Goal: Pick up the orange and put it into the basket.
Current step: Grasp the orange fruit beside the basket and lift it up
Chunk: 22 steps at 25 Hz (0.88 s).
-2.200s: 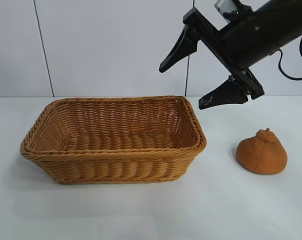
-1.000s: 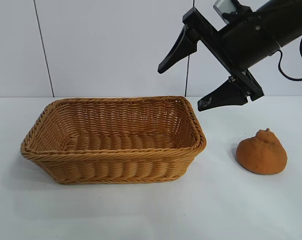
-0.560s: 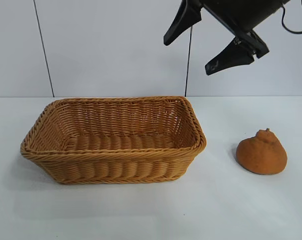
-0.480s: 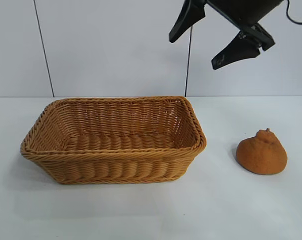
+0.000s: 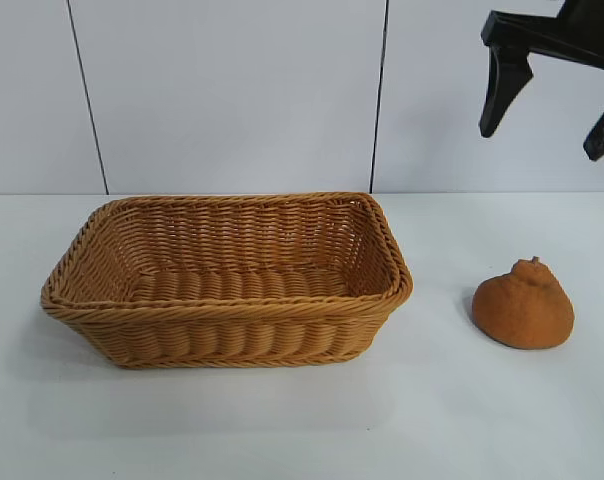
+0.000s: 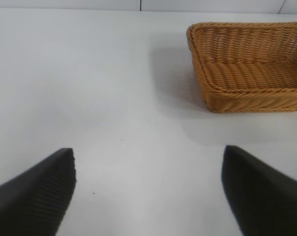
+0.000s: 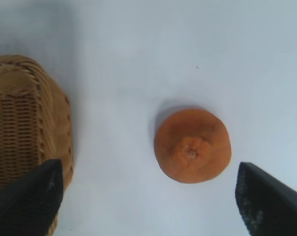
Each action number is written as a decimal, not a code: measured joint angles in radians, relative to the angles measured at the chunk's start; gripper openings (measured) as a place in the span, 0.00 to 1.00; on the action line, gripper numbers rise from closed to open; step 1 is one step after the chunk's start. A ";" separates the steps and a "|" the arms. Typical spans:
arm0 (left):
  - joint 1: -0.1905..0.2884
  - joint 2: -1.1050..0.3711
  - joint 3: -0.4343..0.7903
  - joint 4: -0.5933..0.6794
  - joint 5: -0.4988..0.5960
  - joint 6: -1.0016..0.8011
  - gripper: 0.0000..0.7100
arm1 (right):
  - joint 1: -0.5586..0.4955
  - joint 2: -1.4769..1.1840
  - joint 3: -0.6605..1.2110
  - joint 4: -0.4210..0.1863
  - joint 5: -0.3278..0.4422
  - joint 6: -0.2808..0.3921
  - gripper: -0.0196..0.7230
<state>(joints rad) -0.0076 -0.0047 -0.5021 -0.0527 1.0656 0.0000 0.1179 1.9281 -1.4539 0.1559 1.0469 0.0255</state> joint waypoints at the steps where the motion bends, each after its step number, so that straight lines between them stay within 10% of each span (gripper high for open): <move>1: 0.000 0.000 0.000 0.000 0.000 0.000 0.82 | 0.000 0.023 0.000 0.000 0.000 0.000 0.90; 12: 0.000 0.000 0.000 0.000 0.000 0.000 0.82 | 0.000 0.236 0.000 -0.009 -0.027 -0.001 0.86; 19: 0.000 0.000 0.000 0.000 -0.001 0.000 0.82 | 0.000 0.221 -0.003 -0.013 0.000 -0.001 0.08; 22: 0.000 0.000 0.000 0.000 -0.001 0.000 0.82 | 0.000 0.186 -0.008 -0.015 0.001 -0.001 0.07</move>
<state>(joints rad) -0.0076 -0.0047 -0.5021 -0.0527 1.0644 0.0000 0.1179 2.1142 -1.4615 0.1407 1.0481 0.0245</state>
